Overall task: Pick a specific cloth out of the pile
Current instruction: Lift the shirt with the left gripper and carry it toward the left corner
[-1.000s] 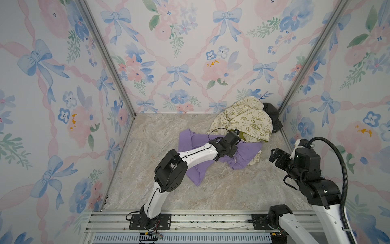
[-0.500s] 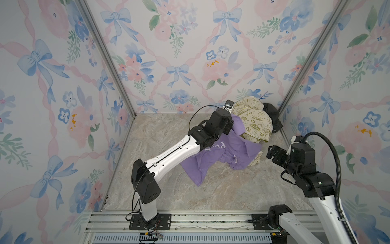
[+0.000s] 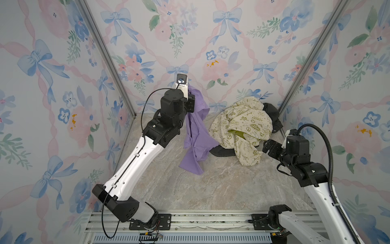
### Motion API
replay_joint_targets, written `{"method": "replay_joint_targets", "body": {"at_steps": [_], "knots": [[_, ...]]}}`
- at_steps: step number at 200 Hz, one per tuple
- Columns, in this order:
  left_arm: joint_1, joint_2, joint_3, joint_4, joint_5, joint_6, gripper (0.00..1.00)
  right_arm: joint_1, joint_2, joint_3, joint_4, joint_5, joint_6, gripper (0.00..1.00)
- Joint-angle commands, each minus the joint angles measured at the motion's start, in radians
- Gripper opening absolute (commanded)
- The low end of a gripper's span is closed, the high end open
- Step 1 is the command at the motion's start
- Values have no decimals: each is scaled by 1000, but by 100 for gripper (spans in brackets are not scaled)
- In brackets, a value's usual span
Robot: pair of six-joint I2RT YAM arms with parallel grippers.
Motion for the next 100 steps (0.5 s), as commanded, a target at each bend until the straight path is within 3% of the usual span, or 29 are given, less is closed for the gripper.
{"method": "replay_joint_targets", "body": {"at_steps": [1, 56, 100], "knots": [[67, -38, -36, 21, 0, 14, 0, -7, 21, 36, 35, -25, 11, 97], [195, 2, -77, 30, 118, -51, 0, -5, 94, 70, 77, -62, 19, 97], [306, 217, 113, 48, 223, -91, 0, 6, 156, 99, 105, -84, 29, 97]]}}
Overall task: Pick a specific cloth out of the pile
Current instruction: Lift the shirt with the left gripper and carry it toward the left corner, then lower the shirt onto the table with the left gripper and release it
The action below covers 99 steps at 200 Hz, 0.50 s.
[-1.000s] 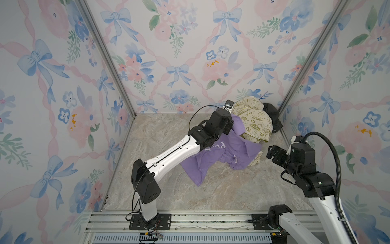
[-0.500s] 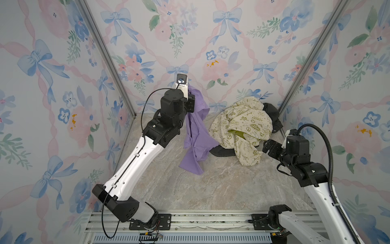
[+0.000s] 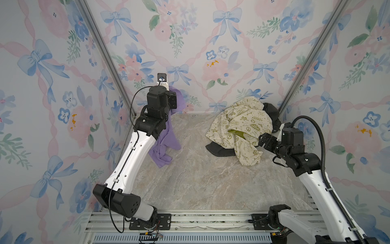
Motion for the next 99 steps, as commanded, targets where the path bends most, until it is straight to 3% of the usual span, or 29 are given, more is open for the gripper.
{"method": "replay_joint_targets", "body": {"at_steps": [1, 66, 99], "knots": [[54, 105, 126, 46, 87, -39, 0, 5, 23, 43, 32, -22, 18, 97], [192, 468, 764, 49, 165, -72, 0, 27, 67, 74, 40, -21, 16, 97], [231, 439, 737, 65, 163, -77, 0, 27, 60, 69, 47, -9, 19, 97]]}}
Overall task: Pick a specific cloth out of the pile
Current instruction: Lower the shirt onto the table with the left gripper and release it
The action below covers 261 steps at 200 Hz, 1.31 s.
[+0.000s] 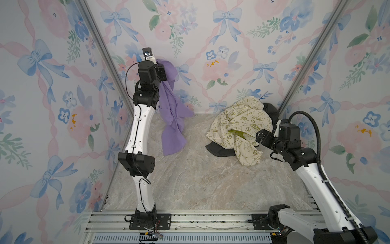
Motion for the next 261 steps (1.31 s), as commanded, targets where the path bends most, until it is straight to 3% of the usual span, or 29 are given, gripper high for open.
{"method": "replay_joint_targets", "body": {"at_steps": [1, 27, 82, 109, 137, 200, 227, 261], "knots": [[19, -57, -10, 64, 13, -11, 0, 10, -3, 29, 21, 8, 8, 97], [16, -188, -232, 64, 28, 20, 0, 10, 3, 27, 26, 9, 4, 97], [-26, -549, -847, 64, -29, 27, 0, 12, 48, 33, 47, -22, 7, 97], [-47, -729, -1116, 65, -71, -45, 0, 19, 59, 23, 57, -29, 9, 97], [-62, -867, -1302, 64, -95, -101, 0, 30, 71, 11, 67, -41, 4, 97], [-81, -977, -1417, 63, -124, -118, 0, 63, 117, 33, 75, -44, 10, 97], [-79, -889, -1370, 62, -123, -102, 0, 89, 120, 43, 65, -18, 14, 97], [-75, -671, -1255, 64, -89, -80, 0, 100, 86, 36, 38, 18, 23, 97]]}}
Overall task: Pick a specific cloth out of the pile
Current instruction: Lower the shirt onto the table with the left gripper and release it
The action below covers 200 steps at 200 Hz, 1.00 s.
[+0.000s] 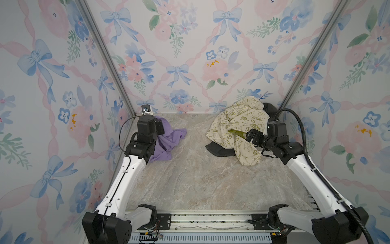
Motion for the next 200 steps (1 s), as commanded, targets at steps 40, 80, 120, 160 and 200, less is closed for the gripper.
{"method": "replay_joint_targets", "body": {"at_steps": [40, 80, 120, 160, 200], "knots": [[18, 450, 295, 16, 96, 16, 0, 9, -124, 20, -92, 125, -4, 97], [29, 759, 566, 15, 127, 5, 0, 3, -222, -6, -168, 201, -4, 97], [61, 978, 740, 13, 155, -84, 0, -2, -284, -19, -227, 261, 15, 97], [87, 1138, 865, 12, 210, -154, 0, -5, -297, -20, -251, 295, 34, 97], [106, 1197, 870, 6, 275, -196, 30, -5, -272, -21, -231, 302, 52, 97]]}}
